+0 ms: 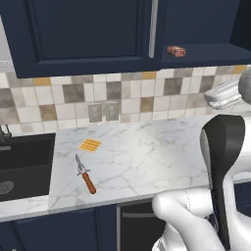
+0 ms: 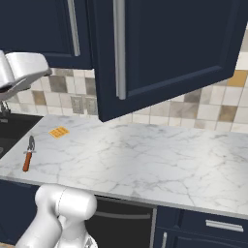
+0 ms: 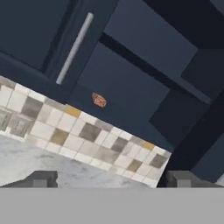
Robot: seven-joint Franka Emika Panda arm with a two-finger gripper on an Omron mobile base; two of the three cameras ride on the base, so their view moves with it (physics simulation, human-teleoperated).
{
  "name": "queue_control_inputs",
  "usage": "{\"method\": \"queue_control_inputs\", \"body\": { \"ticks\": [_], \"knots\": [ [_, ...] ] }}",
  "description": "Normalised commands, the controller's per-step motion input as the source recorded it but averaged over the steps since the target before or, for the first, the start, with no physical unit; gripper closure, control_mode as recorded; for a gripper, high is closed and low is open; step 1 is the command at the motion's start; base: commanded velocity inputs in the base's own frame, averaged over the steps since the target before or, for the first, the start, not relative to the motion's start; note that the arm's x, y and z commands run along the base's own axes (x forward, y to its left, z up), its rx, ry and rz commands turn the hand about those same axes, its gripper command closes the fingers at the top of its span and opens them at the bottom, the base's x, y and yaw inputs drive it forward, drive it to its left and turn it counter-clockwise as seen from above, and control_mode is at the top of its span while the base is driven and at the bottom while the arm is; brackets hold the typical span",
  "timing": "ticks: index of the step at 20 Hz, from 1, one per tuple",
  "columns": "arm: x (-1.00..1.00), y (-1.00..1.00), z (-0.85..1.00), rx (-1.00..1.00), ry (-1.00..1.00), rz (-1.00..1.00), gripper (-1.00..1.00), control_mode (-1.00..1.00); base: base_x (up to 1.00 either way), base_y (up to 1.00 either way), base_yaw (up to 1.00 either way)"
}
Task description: Open the cabinet. Pick the bar soap and place it next to the sink. Then close the cabinet.
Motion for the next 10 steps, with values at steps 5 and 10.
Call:
{"method": "queue_control_inputs", "body": {
  "ticks": [5, 10],
  "knots": [
    [0.53, -0.01, -0.32, -0.31, 0.12, -0.16, -1.0, -1.0, 0.0, 0.0, 0.0],
    [0.03, -0.27, -0.04, -0.08, 0.16, -0.26, -1.0, -1.0, 0.0, 0.0, 0.0]
  ]
}}
